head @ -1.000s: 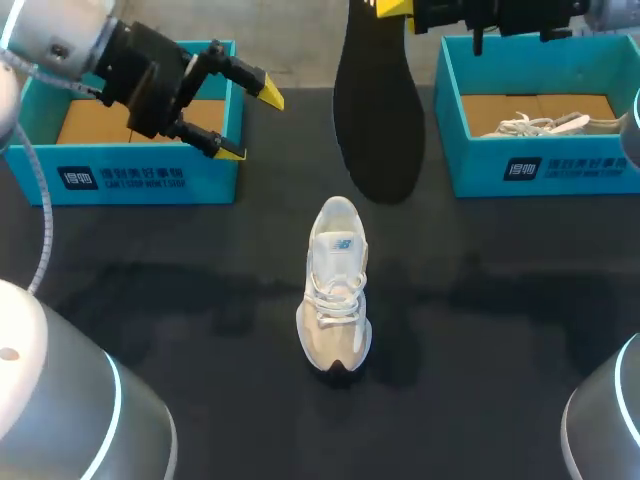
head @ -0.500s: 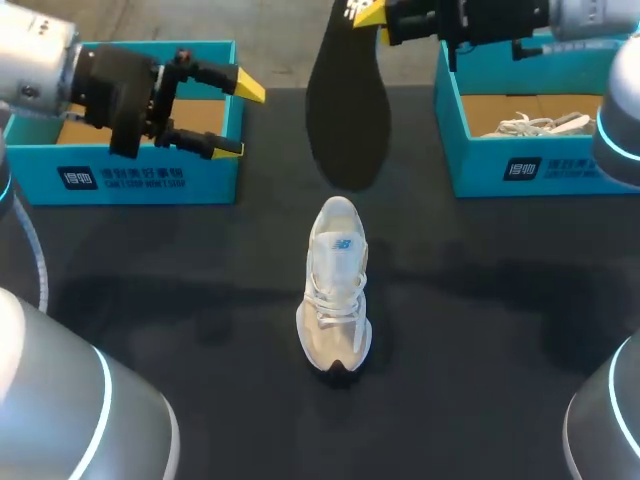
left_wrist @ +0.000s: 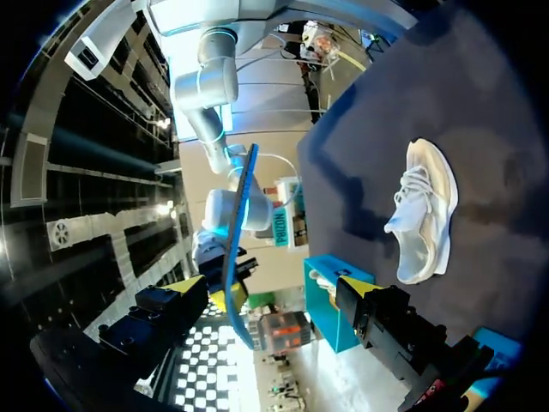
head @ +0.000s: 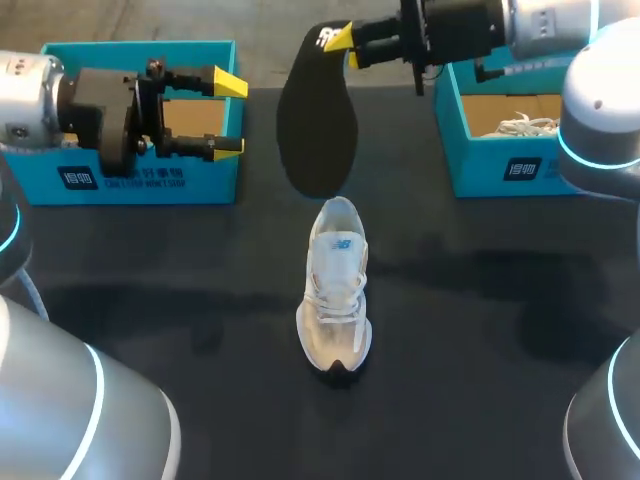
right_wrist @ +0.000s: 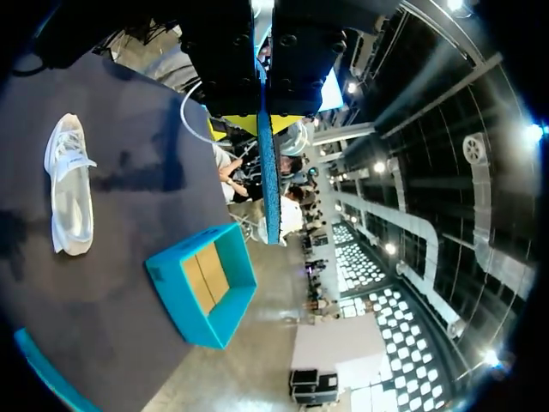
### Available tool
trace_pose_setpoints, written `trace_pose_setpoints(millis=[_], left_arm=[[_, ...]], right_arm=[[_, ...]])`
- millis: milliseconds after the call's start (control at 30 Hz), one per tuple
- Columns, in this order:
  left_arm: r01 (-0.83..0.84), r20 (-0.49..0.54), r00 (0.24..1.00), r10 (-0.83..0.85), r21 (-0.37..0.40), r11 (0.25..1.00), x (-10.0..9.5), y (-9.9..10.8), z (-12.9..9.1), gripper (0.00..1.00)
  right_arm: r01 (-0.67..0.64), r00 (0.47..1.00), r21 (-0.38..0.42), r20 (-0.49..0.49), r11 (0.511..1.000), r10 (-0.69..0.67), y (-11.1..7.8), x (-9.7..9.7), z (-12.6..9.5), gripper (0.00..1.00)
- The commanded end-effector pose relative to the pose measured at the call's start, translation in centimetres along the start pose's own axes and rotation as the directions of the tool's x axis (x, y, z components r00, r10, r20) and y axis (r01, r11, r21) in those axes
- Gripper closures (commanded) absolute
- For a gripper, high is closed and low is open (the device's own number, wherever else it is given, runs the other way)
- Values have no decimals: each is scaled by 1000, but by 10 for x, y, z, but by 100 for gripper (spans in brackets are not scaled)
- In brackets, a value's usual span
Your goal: Take the shoe out of the shoebox, open the shoe tongue, remove and reinsert the insole, then place the shoe into the shoebox
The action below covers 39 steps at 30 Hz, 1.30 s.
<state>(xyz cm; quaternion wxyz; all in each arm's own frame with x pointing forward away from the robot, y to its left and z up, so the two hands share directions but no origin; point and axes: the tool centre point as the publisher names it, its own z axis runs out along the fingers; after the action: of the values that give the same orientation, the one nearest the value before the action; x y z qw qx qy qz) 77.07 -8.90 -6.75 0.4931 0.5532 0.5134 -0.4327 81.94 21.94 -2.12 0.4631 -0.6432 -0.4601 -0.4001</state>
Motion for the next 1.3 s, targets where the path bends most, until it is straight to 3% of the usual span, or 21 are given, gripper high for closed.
trace_pose_setpoints(millis=[33, 400, 667, 700, 833, 900, 1000, 1133, 1300], left_arm=[[-17, 52, 998, 18, -17, 1000, -3, -6, 5, 0], [-40, 124, 991, 41, -6, 999, -16, -8, 17, 0], [-38, 149, 988, 37, 9, 999, -18, -10, 26, 0], [-39, 149, 988, 37, 10, 999, -17, -10, 27, 18], [-38, 147, 988, 36, 8, 999, -16, -9, 27, 52], [-37, 146, 989, 36, 6, 999, -15, -9, 26, 55], [-35, 145, 989, 35, 1, 999, -14, -7, 25, 69], [-32, 147, 989, 32, -2, 999, -12, -5, 25, 98], [-31, 150, 988, 30, 4, 1000, -11, -4, 28, 100]], right_arm=[[-14, 1000, -8, -11, 1000, 13, 3, -6, 16, 100], [-50, 998, 14, -39, 999, 51, 5, -12, 43, 100], [-56, 997, 22, -47, 998, 57, 5, -14, 50, 100], [-56, 997, 22, -48, 998, 57, 5, -14, 50, 100], [-55, 997, 26, -52, 998, 56, 4, -14, 51, 100], [-55, 997, 25, -53, 998, 57, 3, -14, 51, 100], [-56, 997, 26, -55, 998, 58, 3, -15, 51, 100], [-58, 996, 27, -61, 998, 60, 2, -15, 54, 100], [-62, 996, 27, -67, 998, 64, -2, -16, 59, 100]])
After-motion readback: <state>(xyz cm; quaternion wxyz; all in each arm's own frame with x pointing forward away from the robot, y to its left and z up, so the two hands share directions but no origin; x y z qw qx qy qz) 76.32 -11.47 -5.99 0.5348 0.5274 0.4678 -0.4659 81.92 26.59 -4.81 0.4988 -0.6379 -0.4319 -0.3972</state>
